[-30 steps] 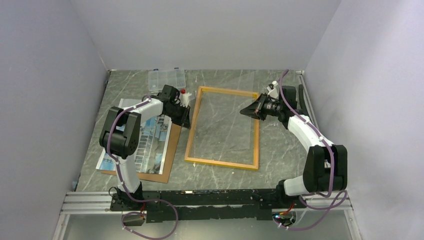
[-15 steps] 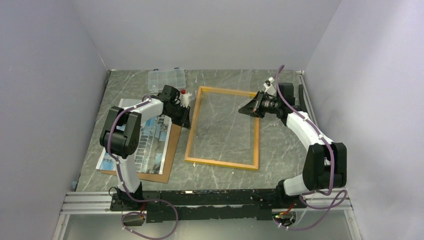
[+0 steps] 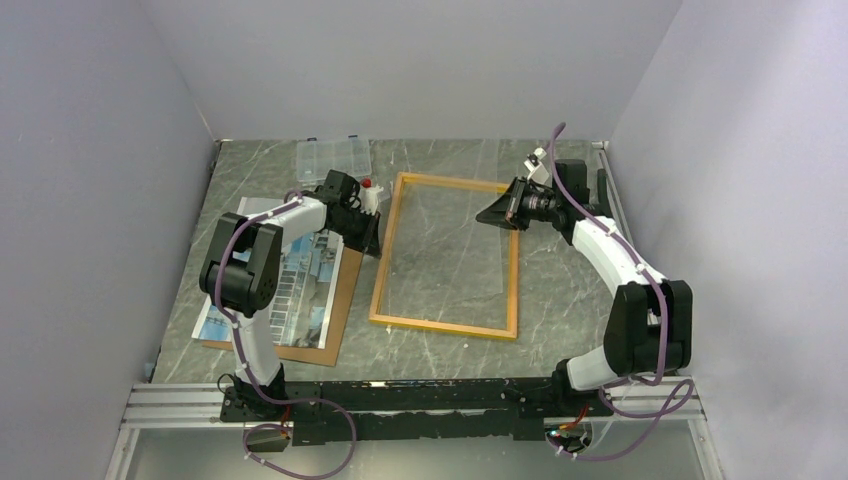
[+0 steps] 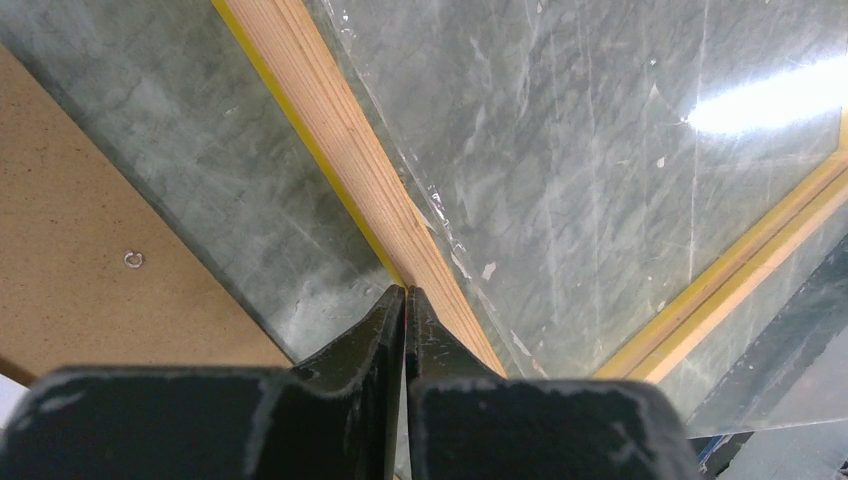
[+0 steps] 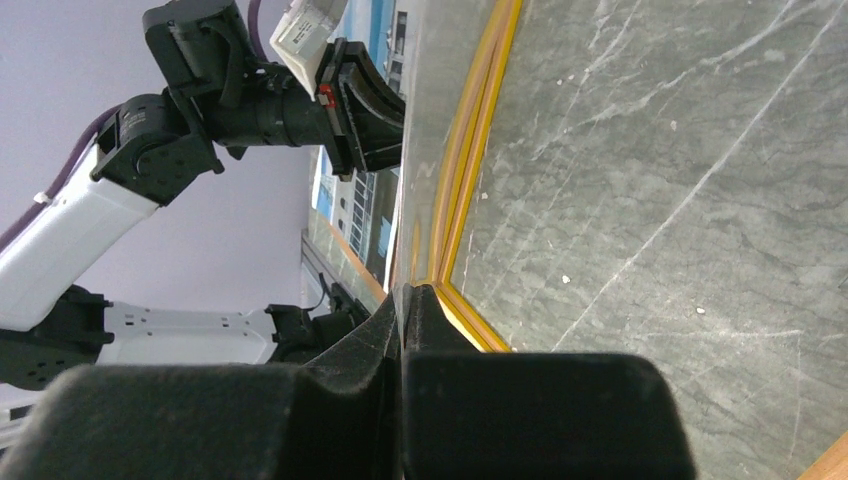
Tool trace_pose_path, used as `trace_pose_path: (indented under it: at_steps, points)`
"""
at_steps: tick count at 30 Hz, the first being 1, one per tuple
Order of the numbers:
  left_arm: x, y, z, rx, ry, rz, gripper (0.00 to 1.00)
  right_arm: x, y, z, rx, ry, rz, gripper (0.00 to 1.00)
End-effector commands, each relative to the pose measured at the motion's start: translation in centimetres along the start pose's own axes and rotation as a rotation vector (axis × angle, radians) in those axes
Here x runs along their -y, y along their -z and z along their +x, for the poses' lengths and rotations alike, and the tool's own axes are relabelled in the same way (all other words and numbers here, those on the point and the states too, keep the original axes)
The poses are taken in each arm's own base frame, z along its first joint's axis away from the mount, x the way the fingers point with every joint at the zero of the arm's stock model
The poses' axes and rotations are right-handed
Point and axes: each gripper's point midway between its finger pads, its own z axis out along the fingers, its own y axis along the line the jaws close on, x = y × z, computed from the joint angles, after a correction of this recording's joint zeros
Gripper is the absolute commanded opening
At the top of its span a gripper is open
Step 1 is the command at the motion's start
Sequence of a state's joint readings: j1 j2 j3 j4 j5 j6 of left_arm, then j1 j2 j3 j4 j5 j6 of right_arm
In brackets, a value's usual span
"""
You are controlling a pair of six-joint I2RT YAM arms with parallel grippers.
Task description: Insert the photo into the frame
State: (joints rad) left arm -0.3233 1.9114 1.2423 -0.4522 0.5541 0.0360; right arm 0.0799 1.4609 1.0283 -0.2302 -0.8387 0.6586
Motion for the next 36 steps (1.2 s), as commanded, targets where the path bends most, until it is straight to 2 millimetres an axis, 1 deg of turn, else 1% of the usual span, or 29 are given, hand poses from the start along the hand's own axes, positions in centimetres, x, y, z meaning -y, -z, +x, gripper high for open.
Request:
trace_pose_path:
  at_steps: [1,11,14,22,28,33,36]
  points:
    - [0.2,0.1,-1.5,0.036,-0.023,0.008,0.09,-2.0,0.4,-1.6,0.030,0.111,-0.040,0.00]
    - [0.3,0.3,-1.6,0.036,-0.018,0.006,0.07,-1.0,-0.6,-1.5,0.028,0.091,-0.013,0.00]
    - [0.3,0.3,-1.6,0.037,-0.017,0.008,0.07,-0.2,-0.8,-1.3,0.021,0.081,0.022,0.00]
    - [0.2,0.2,-1.4,0.031,-0.013,0.001,0.06,1.8,-0.3,-1.2,0.055,0.082,0.137,0.00]
    - [0.3,0.1,-1.4,0.030,-0.009,0.008,0.06,1.3,-0.4,-1.3,0.059,0.075,0.108,0.00]
    - [0.4,0.2,-1.7,0.037,-0.012,0.010,0.06,-0.3,-0.8,-1.1,0.055,0.073,0.037,0.00]
    - [0.3,0.0,-1.7,0.035,-0.009,0.014,0.05,-1.3,-1.5,-0.7,0.038,0.105,0.026,0.00]
